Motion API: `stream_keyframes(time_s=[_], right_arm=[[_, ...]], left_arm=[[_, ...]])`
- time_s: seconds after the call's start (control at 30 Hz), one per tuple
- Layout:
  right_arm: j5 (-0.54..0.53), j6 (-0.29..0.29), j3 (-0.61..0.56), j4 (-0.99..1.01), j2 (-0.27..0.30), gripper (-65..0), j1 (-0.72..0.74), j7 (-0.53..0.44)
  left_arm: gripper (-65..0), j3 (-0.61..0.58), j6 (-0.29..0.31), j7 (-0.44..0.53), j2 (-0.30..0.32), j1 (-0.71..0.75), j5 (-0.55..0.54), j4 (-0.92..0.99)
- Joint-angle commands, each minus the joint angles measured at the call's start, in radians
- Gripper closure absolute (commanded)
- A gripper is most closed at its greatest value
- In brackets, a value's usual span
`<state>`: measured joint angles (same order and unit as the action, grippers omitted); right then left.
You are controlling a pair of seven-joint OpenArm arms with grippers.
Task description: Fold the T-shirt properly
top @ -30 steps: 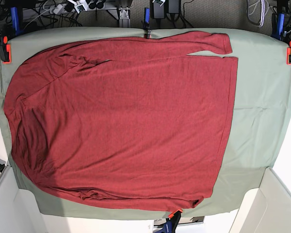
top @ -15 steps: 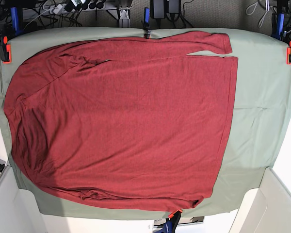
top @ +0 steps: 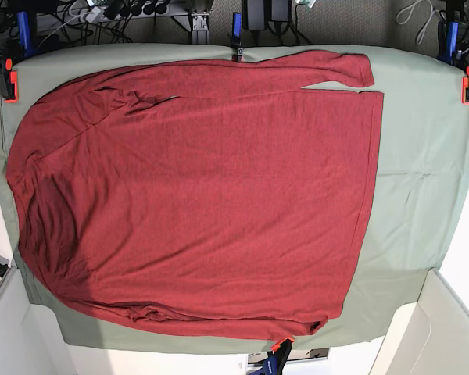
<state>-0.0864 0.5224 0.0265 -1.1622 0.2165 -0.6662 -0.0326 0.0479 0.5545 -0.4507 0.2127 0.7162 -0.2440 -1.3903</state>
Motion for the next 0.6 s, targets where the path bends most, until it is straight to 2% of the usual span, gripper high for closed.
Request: stream_keyframes(time_s=[0.0, 0.17, 0.23, 0.33, 0.4, 0.57], right_arm=[[-0.016, 0.009, 0.004, -0.055, 0.011, -6.3, -0.034, -0.019], [-0.03, 0.005, 0.016, -0.298, 0.029, -6.3, -0.14, -0.011], [-0.03, 0.005, 0.027, -0.392, 0.036, -6.3, -0.176, -0.011], [-0.036, 0.005, 0.058, -0.528, 0.036, -6.3, -0.221, -0.002], [-0.084, 0.005, 0.083, -0.616, 0.035, -6.3, -0.238, 0.03], [-0.21, -0.007, 0.163, -0.809, 0.035, -6.4, -0.243, 0.146]], left_arm=[[-6.0, 0.019, 0.029, -0.021, 0.004, 0.028, -0.031, -0.055], [-6.2, 0.096, 0.045, -0.138, 0.004, 0.098, -0.168, -0.245], [-10.5, 0.126, 0.045, -0.169, 0.005, 0.123, -0.206, -0.306], [-22.8, 0.162, 0.046, -0.22, 0.022, 0.161, -0.277, -0.375], [-28.7, 0.181, 0.046, -0.252, 0.039, 0.18, -0.312, -0.409], [-29.9, 0.247, 0.045, -0.312, 0.069, 0.232, -0.373, -0.491]])
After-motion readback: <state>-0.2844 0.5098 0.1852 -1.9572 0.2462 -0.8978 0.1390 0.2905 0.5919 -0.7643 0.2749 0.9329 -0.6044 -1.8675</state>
